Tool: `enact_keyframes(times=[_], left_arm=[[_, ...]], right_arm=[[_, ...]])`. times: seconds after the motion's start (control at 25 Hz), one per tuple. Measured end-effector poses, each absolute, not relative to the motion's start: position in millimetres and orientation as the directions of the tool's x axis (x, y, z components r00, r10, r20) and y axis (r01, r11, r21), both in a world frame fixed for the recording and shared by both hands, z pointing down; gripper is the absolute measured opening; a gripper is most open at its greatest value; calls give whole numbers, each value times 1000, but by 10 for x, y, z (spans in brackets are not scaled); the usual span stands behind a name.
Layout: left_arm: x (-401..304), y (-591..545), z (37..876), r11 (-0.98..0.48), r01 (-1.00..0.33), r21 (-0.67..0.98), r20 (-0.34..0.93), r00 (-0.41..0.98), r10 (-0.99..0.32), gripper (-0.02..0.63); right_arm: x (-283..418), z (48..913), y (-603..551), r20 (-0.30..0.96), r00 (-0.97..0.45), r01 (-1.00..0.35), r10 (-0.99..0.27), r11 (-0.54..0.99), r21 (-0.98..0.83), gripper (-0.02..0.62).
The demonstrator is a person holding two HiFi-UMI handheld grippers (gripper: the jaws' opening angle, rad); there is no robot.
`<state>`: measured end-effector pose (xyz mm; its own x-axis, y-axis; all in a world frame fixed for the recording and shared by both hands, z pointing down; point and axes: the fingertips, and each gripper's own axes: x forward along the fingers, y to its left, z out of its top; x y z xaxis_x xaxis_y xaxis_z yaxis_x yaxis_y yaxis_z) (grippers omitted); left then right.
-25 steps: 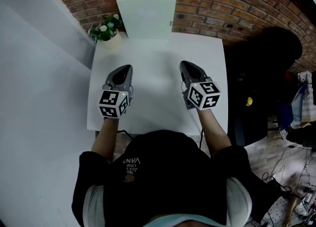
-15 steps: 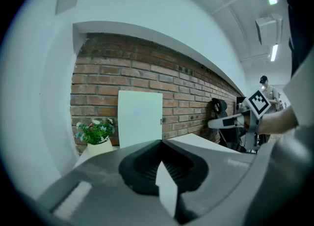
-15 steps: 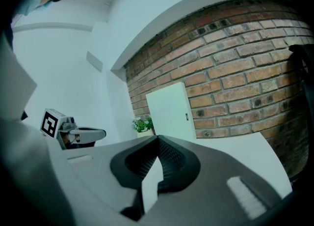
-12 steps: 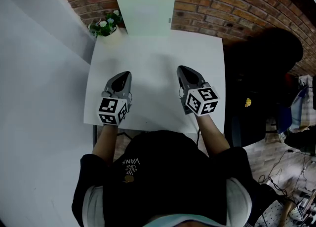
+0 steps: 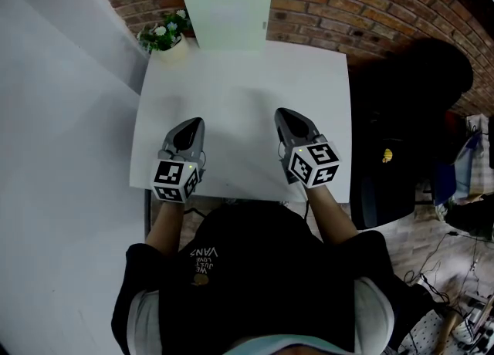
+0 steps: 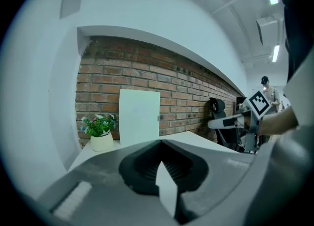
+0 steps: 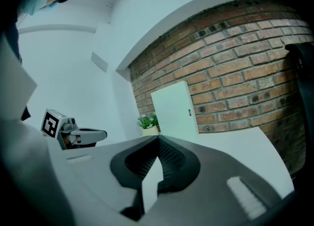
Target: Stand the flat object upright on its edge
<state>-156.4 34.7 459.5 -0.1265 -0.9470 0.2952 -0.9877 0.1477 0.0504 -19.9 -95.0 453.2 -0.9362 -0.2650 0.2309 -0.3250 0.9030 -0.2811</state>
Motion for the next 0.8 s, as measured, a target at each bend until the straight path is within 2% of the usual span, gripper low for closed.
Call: enact_keyframes(times=[0.8], left_arm=[[-1433,601,4636,143,-987,70,296,-117,-948,0]], right_arm=[[-34,4537,-694,241,-929,-344,-282,897,-276,-3]])
